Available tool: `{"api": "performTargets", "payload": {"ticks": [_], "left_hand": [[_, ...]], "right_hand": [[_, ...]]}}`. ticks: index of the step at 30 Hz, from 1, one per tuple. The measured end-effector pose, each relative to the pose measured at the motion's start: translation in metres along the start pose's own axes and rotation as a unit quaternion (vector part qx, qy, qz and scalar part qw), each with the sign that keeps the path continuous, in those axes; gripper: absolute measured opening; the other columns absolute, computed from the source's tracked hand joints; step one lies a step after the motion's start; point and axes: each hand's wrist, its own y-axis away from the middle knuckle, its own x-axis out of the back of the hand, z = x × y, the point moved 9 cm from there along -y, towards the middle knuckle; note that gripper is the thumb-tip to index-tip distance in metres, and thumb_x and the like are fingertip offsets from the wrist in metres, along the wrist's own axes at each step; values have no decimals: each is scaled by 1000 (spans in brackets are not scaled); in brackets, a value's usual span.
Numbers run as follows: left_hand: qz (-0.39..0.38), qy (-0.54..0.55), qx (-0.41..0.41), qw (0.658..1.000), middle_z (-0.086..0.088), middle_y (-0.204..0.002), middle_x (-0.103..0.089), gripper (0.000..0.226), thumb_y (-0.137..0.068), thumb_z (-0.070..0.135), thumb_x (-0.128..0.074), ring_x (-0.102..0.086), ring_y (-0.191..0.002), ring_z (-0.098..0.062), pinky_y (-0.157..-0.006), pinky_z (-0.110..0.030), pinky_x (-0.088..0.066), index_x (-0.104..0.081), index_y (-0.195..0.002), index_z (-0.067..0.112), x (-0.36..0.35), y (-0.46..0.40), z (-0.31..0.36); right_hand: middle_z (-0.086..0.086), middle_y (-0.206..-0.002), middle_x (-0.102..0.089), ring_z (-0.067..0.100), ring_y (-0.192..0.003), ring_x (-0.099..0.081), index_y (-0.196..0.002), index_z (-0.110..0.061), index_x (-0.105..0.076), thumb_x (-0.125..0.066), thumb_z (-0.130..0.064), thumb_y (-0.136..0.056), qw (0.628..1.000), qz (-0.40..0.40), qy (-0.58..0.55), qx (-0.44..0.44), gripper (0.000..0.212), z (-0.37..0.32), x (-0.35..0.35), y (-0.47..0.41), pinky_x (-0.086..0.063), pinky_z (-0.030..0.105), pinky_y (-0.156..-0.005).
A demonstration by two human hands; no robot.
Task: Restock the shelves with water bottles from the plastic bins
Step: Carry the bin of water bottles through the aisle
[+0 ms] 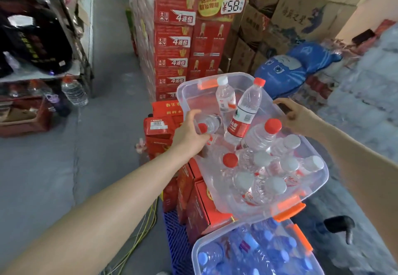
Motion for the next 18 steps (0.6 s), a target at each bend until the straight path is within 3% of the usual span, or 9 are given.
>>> {"api": "performTargets", "payload": {"ticks": [3,6,8,10,12,14,16,18], "left_hand": [[31,43,-8,999,3,-77,-54,57,-83,11,-67,-57,-57,-6,-50,-18,-41,-44,-130,36,19,6,-14],[63,49,-17,997,0,-89,-58,53,-82,14,-66,-57,-72,-15,-61,-25,-39,-48,-128,33,48,14,-25],[84,47,-18,995,-1,-107,-60,56,-80,15,-67,-59,-88,-20,-74,-31,-46,-49,-129,33,76,19,-28],[108,41,-12,993,1,-127,-57,63,-76,16,-70,-62,-99,-24,-83,-36,-51,-47,-131,38,112,22,-34],[126,45,16,991,-1,-133,-55,69,-74,14,-72,-67,-83,-21,-62,-29,-52,-46,-131,42,152,23,-49],[148,41,46,987,-11,-123,-59,67,-75,11,-71,-57,-46,-10,-39,-23,-40,-48,-129,43,197,31,-72],[172,24,72,982,-16,-107,-63,64,-77,8,-68,-45,-32,-8,-35,-22,-35,-49,-129,40,243,50,-97],[195,11,100,976,-12,-92,-63,64,-78,7,-67,-45,-33,-9,-36,-23,-35,-48,-132,37,287,77,-127]], "right_hand": [[9,-53,-50,15,-48,-38,-131,-39,-51,-63,-13,-90,999,32,-18,8,49,-19,11,12,-39,25,-54],[-7,-48,-56,8,-42,-43,-126,-42,-56,-65,-10,-86,998,64,12,25,51,-63,21,27,-42,17,-51],[-7,-60,-62,10,-48,-50,-128,-39,-59,-67,-7,-83,998,63,5,29,56,-92,17,36,-46,21,-52],[8,-77,-68,20,-55,-54,-128,-38,-61,-68,-7,-79,997,64,-18,41,59,-121,10,40,-53,33,-60],[6,-73,-66,19,-50,-49,-127,-37,-63,-68,-7,-75,994,70,-53,58,60,-149,-6,35,-50,31,-57],[-9,-59,-62,10,-41,-43,-126,-37,-64,-69,-7,-73,990,71,-89,78,60,-184,-30,24,-42,23,-47],[-19,-48,-56,7,-33,-42,-127,-37,-63,-67,-6,-73,987,50,-113,107,62,-231,-62,13,-38,17,-39],[-20,-66,-62,4,-36,-48,-130,-37,-61,-66,-6,-74,982,11,-126,139,65,-285,-98,6,-40,16,-42]]}}
